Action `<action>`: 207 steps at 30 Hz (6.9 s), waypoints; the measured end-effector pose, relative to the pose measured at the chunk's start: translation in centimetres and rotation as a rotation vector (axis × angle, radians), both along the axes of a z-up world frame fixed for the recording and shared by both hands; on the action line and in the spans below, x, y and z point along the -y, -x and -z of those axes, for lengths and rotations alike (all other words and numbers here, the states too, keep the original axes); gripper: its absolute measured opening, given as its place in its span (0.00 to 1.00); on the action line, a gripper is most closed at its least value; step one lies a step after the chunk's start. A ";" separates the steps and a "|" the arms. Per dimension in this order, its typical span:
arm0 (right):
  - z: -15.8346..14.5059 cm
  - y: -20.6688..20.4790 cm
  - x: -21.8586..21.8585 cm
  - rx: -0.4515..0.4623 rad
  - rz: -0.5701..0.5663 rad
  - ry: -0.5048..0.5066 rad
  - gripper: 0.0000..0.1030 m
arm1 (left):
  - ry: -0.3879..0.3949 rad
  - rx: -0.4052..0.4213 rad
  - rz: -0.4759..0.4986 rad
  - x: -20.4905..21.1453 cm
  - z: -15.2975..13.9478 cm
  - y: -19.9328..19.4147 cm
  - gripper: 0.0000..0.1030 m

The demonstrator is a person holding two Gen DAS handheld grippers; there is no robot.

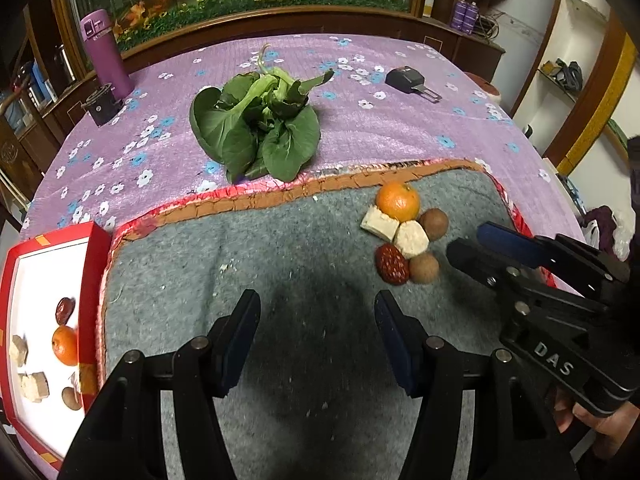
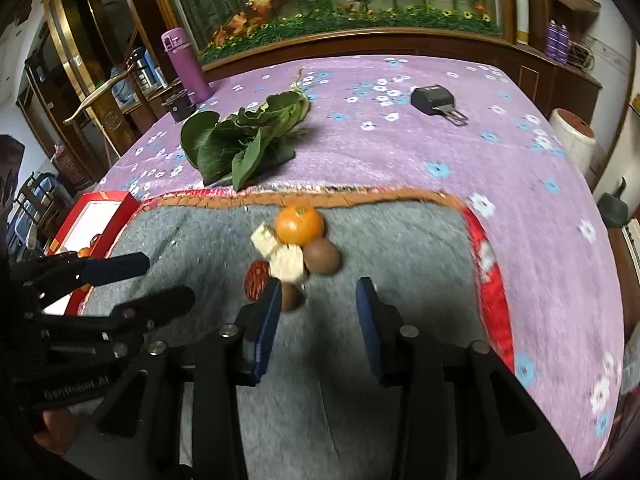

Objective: Organize fruits
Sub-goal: 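Grasp another brown ball with the right gripper, then lower the left gripper onto a red date and close it, then lift the red date with the left tool while the right tool holds the brown ball, then carry the red date with the left tool while the right tool carries the brown ball to the tray, then open the left gripper over the tray while the right gripper releases the brown ball, then move both tools back to the mat and grasp a brown ball with the right gripper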

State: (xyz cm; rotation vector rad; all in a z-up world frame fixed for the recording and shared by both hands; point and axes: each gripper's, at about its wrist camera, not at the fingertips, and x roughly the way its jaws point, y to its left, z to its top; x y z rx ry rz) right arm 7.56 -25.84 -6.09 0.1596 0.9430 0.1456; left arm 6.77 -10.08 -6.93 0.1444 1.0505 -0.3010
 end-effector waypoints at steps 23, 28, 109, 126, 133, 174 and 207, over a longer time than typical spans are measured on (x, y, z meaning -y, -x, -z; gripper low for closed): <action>1.1 -1.8 1.2 -0.017 -0.003 -0.025 0.23 | 0.060 -0.044 0.095 2.0 0.8 -1.1 0.58; 0.5 -0.6 3.2 0.004 0.055 -0.046 0.23 | 0.057 -0.049 0.125 3.4 0.9 -1.0 0.58; 2.1 2.5 7.0 -0.025 0.147 -0.144 0.22 | 0.044 -0.077 0.103 3.4 2.8 -0.7 0.17; 0.6 1.0 -1.3 -0.029 -0.052 -0.119 0.23 | 0.102 -0.003 -0.067 -3.5 -0.9 1.0 0.17; -1.3 -0.3 -8.7 0.000 -0.193 -0.112 0.23 | 0.064 0.029 -0.209 -10.3 -2.8 1.3 0.17; 1.1 -10.8 -35.9 -0.118 -0.499 0.043 0.24 | -0.005 -0.044 -0.531 -32.3 1.4 -4.6 0.17; -3.3 -1.6 -20.0 0.062 -0.195 -0.026 0.44 | 0.024 0.083 -0.338 -21.9 -4.0 -1.6 0.49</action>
